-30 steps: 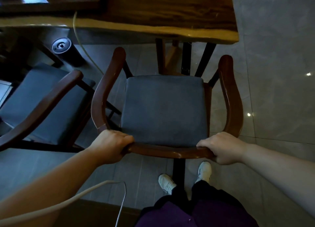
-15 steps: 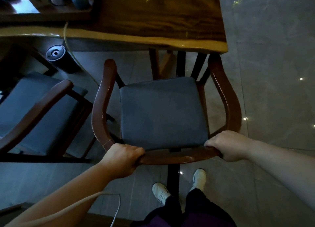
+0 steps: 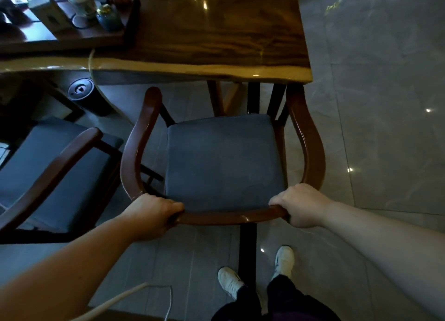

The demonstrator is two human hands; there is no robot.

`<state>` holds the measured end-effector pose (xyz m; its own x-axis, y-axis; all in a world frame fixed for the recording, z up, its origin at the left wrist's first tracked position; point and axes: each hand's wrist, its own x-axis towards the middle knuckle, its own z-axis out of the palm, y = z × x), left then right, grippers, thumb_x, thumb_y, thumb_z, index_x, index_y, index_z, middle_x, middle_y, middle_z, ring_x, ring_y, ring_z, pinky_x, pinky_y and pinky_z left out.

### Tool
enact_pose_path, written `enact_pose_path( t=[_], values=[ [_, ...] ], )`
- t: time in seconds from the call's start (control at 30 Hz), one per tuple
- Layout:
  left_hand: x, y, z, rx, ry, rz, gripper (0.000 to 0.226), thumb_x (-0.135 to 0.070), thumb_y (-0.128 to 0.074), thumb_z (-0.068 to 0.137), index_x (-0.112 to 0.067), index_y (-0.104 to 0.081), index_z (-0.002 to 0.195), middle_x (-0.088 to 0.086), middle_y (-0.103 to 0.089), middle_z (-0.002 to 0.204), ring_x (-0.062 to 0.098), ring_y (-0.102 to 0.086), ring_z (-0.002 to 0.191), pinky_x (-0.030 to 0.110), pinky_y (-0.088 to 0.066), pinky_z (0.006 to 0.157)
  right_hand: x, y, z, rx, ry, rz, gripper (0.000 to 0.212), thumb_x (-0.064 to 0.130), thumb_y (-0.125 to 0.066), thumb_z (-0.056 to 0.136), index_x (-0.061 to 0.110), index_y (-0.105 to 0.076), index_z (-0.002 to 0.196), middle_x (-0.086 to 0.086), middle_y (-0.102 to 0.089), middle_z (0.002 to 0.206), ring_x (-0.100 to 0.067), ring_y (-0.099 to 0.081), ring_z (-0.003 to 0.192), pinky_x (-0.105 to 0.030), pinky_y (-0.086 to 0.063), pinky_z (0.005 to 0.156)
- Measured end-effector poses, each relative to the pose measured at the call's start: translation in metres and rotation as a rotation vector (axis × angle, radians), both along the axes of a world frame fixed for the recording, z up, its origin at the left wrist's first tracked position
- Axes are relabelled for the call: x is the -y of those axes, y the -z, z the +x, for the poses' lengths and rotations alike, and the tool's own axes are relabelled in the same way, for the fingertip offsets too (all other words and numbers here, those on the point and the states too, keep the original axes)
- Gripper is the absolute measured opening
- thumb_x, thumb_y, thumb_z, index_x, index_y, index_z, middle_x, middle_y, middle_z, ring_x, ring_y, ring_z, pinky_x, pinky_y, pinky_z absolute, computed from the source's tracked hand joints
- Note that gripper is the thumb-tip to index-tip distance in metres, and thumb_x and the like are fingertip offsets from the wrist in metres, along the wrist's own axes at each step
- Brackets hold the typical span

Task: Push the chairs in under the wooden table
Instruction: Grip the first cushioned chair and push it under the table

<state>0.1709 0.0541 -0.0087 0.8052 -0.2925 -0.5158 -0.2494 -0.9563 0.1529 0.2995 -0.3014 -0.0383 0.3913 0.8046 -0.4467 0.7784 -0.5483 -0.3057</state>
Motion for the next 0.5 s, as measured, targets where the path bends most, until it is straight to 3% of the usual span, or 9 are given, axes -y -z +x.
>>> enact_pose_path(
  t=[0.37,0.5],
  values=[
    [-0.045,-0.009,0.028,-0.032,-0.029,0.083,0.019,-0.037,-0.058,0.089,-0.044,-0.054,0.107,-0.016,-0.062,0.100,0.005,-0.058,0.093,0.032,-0.050,0.086,-0.044,0.006,-0.001,0.007,0.101,-0.011,0.025,0.021,-0.066,0.080,0.033,-0.067,0.102,0.007,-0.070,0.087,-0.014,-0.067,0.081,-0.033,-0.057,0.070],
    [-0.059,-0.009,0.032,-0.051,-0.087,0.100,0.023,-0.037,-0.060,0.088,-0.047,-0.054,0.108,-0.017,-0.061,0.101,0.005,-0.057,0.096,0.033,-0.048,0.087,-0.062,0.002,-0.003,-0.002,0.060,-0.038,0.031,0.018,-0.065,0.080,0.030,-0.066,0.109,0.004,-0.070,0.091,-0.018,-0.068,0.085,-0.035,-0.057,0.073]
  ],
)
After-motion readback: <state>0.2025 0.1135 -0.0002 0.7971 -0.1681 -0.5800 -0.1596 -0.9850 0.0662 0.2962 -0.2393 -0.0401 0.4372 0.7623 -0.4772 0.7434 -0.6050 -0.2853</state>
